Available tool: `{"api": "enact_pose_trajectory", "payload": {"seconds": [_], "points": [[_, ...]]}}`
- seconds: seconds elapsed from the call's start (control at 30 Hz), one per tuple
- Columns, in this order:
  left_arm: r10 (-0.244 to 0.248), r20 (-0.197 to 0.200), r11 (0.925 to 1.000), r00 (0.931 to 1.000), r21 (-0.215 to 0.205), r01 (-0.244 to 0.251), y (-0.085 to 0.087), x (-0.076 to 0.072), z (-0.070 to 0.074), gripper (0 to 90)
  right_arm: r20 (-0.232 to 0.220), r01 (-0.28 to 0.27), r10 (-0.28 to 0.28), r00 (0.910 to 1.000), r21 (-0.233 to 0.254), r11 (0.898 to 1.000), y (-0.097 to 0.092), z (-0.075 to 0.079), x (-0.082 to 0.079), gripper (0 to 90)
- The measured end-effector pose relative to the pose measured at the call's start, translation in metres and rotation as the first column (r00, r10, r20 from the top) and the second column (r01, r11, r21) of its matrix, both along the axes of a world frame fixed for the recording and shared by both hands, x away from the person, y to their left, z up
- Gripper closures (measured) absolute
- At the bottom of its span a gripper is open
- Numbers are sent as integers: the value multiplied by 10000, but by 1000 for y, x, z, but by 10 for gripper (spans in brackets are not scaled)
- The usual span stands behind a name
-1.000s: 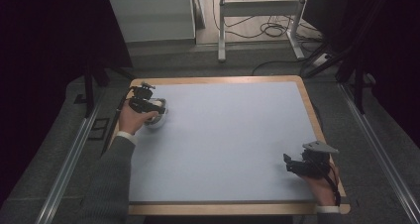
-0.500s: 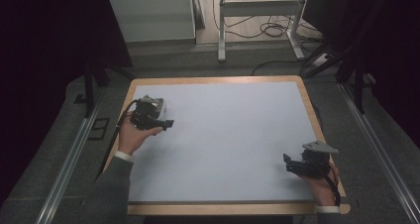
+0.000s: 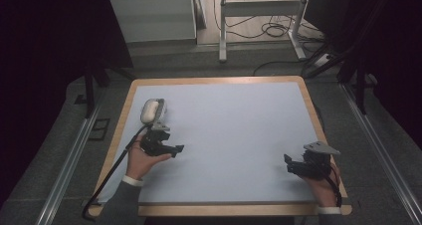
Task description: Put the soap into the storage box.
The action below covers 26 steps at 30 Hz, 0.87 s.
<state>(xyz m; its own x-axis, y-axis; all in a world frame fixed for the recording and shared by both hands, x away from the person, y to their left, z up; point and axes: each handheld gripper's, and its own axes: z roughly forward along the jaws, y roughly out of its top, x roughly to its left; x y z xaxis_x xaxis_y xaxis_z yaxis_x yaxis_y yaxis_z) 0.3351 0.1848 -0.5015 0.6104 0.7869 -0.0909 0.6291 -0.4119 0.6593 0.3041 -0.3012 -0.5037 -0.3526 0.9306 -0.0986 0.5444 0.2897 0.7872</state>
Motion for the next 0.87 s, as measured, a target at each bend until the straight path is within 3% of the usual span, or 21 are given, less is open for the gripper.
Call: {"api": "enact_pose_trajectory", "payload": {"seconds": [0.23, 0.3, 0.87], "points": [[104, -360, 9988, 9993, -477, -121, 0, -14, -24, 241, -5, -30, 30, 10000, 3, 10000, 1, 0, 0, 83], [28, -514, 9995, 9987, -297, -44, 0, -15, -28, 239, -4, -64, 64, 10000, 8, 10000, 2, 0, 0, 82], [83, -229, 9977, 9997, -675, -99, 5, -19, -18, 230, 40, -140, 141, 9999, -120, 9998, 5, -2, 1, 83]]}}
